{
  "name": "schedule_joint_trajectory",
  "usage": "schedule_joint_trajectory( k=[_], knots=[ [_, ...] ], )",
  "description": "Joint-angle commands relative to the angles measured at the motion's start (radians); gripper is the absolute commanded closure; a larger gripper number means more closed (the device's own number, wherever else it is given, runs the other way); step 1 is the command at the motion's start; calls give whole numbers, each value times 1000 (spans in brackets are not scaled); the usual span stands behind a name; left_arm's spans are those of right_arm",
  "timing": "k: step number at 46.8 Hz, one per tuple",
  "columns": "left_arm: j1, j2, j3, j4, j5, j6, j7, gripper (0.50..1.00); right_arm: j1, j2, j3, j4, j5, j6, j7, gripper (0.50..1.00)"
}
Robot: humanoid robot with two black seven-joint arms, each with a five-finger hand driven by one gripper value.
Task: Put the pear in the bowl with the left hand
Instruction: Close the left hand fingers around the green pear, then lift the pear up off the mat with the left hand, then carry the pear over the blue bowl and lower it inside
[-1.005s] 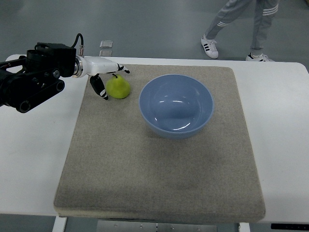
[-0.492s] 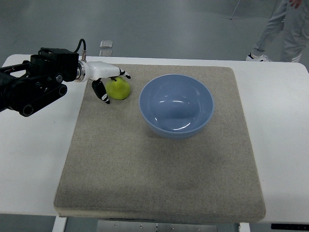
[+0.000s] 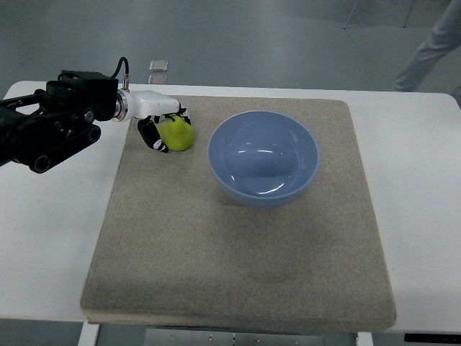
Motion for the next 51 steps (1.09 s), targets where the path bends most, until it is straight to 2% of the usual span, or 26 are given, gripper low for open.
schedule_joint_trajectory(
  k=[1,7,20,30,40,51],
  knots=[
    [-8,7,-2,-7,-10,0,0,1000,0,0,0,0,0,0,0,576],
    [-40,23,-4,-27,-19,-3,-2,1000,0,0,0,0,0,0,0,576],
    [-130,176,-5,-174,-146,-28,-6,1000,0,0,0,0,0,0,0,574],
    [-233,242,-12,-308,-274,-173,-6,1000,0,0,0,0,0,0,0,574],
    [-235,207,-8,-406,-272,-195,-2,1000,0,0,0,0,0,0,0,574],
    [-213,57,-2,-385,-226,-183,24,1000,0,0,0,0,0,0,0,576]
  ],
)
